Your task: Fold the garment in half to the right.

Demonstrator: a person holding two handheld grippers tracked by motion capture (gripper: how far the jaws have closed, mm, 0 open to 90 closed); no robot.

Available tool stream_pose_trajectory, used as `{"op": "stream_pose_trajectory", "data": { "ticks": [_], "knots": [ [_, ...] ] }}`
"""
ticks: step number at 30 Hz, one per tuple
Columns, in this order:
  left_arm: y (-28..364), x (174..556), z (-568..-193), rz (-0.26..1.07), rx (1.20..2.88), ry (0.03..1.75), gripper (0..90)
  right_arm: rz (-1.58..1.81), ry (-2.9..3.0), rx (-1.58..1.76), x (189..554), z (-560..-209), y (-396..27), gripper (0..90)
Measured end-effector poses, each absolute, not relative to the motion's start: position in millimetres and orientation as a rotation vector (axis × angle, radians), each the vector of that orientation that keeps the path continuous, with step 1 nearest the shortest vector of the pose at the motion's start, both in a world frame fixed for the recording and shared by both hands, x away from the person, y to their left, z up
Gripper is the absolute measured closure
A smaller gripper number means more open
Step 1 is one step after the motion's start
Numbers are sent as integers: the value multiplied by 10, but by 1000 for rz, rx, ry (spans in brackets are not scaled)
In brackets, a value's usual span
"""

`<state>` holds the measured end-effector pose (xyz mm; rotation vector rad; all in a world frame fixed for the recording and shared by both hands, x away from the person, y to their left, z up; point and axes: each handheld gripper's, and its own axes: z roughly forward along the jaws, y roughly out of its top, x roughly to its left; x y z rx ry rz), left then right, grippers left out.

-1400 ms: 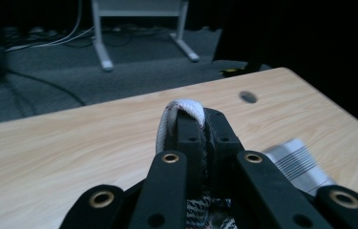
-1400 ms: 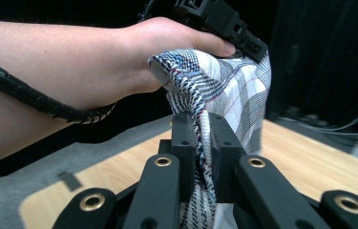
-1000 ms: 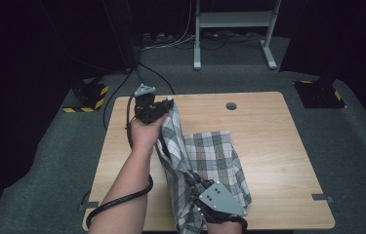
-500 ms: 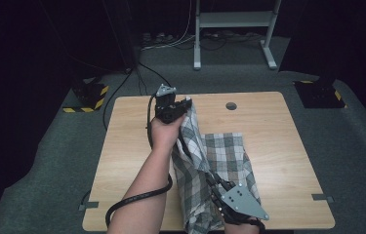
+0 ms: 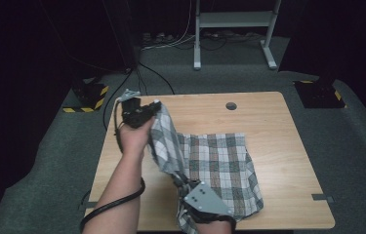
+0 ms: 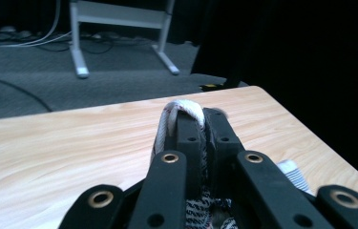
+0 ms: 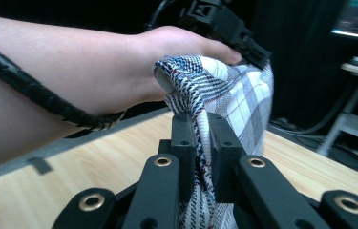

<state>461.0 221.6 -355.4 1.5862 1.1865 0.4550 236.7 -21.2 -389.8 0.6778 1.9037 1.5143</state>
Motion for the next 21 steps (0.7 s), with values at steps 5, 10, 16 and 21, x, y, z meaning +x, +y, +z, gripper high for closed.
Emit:
{"op": "stream_pose_trajectory", "data": {
  "ticks": [5, 10, 16, 21],
  "knots": [
    [2716, 4482, -3499, 485, 1552, 1239, 867, 1541, 1971, 598, 2349, -3856, 268, 831],
    [2946, 4389, -3256, 531, 1535, 1222, 867, 1587, 1991, 536, 2330, -3735, 615, 831],
    [2578, 4500, -2980, 546, 1589, 1147, 866, 1596, 1907, 563, 2340, -3608, 327, 830],
    [1992, 4719, -3184, 499, 1635, 1146, 864, 1518, 1877, 689, 2461, -3788, -226, 830]
  ]
}}
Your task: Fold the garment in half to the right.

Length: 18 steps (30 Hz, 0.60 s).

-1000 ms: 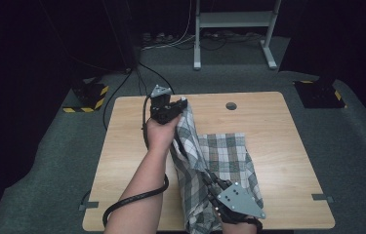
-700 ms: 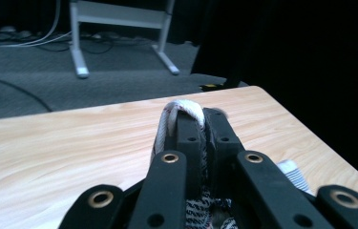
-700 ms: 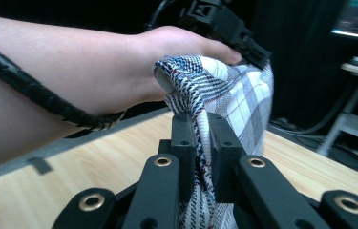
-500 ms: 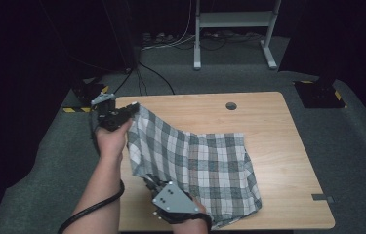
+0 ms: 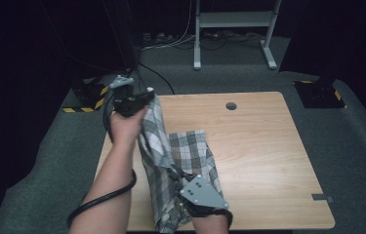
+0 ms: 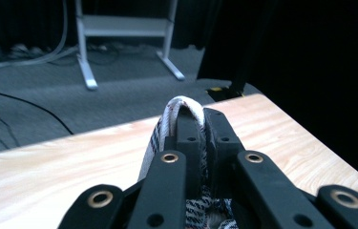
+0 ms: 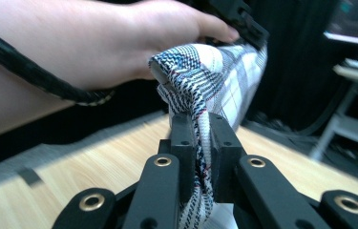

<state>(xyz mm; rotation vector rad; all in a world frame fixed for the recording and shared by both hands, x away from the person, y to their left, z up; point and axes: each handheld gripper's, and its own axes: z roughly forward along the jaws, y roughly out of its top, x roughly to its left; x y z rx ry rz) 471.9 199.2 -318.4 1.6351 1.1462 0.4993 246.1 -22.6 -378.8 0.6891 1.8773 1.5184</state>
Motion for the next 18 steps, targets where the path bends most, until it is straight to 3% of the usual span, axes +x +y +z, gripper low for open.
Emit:
{"op": "stream_pose_trajectory", "data": {
  "ticks": [7, 18],
  "knots": [
    [1392, 4889, -3603, 485, 1678, 1177, 862, 1417, 1881, 810, 2522, -4116, -702, 829],
    [1031, 4995, -4103, 542, 1713, 1289, 856, 1300, 1926, 906, 2623, -4491, -935, 827]
  ]
}}
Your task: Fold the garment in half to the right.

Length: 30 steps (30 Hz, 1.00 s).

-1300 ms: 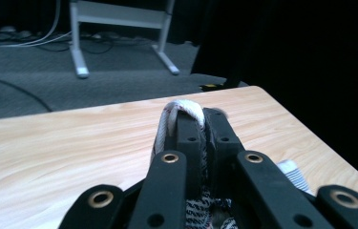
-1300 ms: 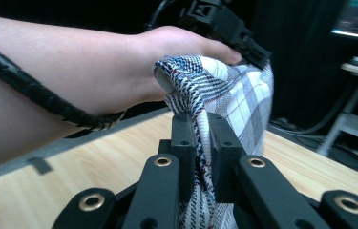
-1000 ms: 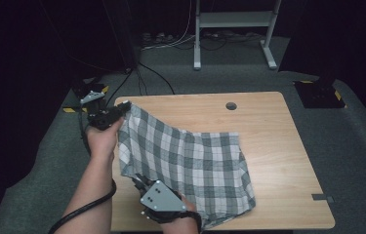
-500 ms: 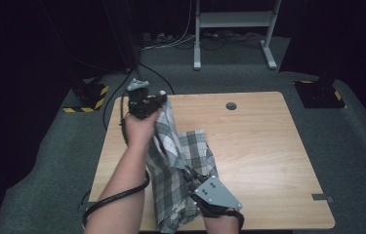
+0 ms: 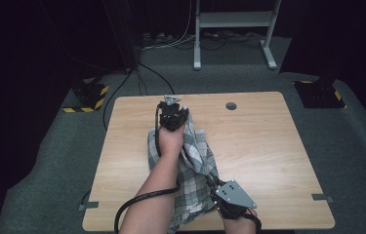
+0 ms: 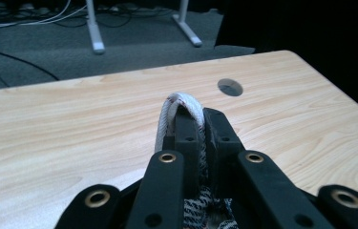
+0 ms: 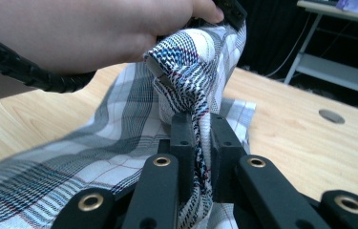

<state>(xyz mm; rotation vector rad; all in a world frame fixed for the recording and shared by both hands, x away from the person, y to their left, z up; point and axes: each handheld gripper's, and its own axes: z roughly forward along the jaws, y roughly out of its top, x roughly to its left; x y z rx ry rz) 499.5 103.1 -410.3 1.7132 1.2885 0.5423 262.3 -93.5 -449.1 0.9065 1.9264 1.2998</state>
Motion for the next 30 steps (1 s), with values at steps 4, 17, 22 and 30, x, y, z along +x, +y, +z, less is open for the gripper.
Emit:
{"op": "stream_pose_trajectory", "data": {
  "ticks": [4, 17, 22, 30],
  "knots": [
    [997, 5010, -4219, 534, 1728, 1308, 853, 1275, 1944, 922, 2638, -4591, -957, 828],
    [901, 5042, -4588, 521, 1778, 1357, 842, 1212, 2008, 979, 2670, -4952, -1000, 826],
    [864, 5059, -4679, 510, 1793, 1361, 820, 1200, 2020, 988, 2666, -5031, -1018, 825],
    [841, 5065, -4760, 498, 1802, 1368, 764, 1193, 2033, 1006, 2669, -5107, -1039, 824]
  ]
}}
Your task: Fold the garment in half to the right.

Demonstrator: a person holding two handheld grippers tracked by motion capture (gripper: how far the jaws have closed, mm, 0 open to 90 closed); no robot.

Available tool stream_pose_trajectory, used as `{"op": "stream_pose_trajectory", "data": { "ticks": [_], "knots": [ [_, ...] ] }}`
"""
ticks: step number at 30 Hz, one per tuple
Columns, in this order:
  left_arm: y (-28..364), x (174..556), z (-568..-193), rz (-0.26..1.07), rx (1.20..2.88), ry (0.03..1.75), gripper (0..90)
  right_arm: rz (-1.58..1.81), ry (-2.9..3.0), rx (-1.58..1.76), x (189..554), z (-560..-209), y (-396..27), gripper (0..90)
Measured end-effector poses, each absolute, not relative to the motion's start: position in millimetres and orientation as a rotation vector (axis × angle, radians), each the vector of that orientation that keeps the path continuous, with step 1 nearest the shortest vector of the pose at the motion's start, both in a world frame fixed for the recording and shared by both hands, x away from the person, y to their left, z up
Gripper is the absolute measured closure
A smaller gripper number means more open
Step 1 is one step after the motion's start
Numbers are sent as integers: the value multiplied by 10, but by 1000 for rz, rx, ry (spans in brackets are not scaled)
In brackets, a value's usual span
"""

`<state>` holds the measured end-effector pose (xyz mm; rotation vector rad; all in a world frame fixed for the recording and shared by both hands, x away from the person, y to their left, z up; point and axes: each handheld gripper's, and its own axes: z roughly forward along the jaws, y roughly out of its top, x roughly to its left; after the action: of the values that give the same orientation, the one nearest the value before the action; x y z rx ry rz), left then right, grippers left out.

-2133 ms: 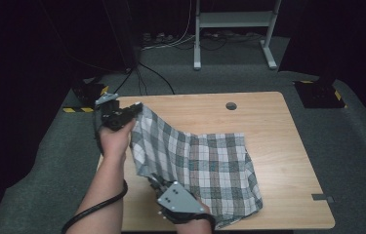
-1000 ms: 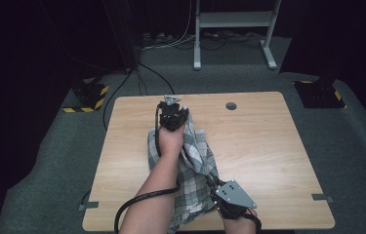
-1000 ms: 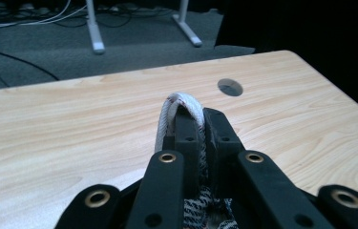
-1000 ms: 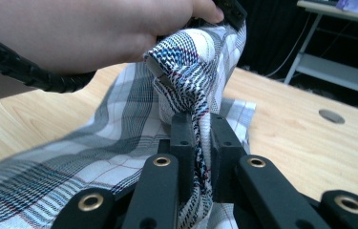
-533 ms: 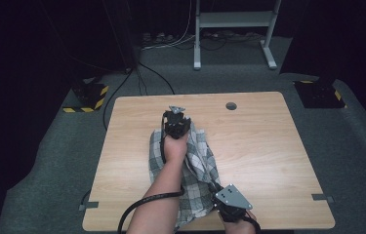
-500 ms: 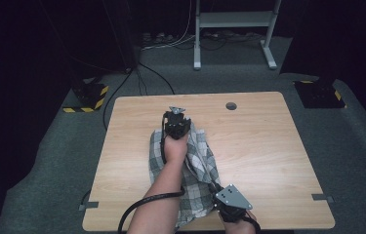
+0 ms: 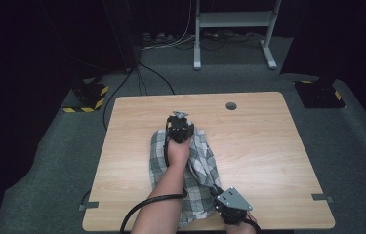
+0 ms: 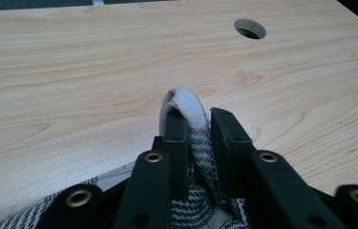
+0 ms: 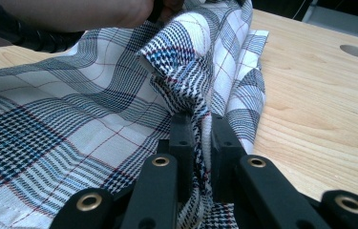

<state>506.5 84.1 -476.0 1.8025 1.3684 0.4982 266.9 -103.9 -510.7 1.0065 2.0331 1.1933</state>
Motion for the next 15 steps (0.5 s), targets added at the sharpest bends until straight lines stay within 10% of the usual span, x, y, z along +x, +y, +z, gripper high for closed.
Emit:
{"op": "stream_pose_trajectory", "data": {
  "ticks": [15],
  "knots": [
    [930, 5004, -4595, 469, 1783, 1325, 335, 1199, 2047, 998, 2669, -5126, -1006, 821]
  ]
}}
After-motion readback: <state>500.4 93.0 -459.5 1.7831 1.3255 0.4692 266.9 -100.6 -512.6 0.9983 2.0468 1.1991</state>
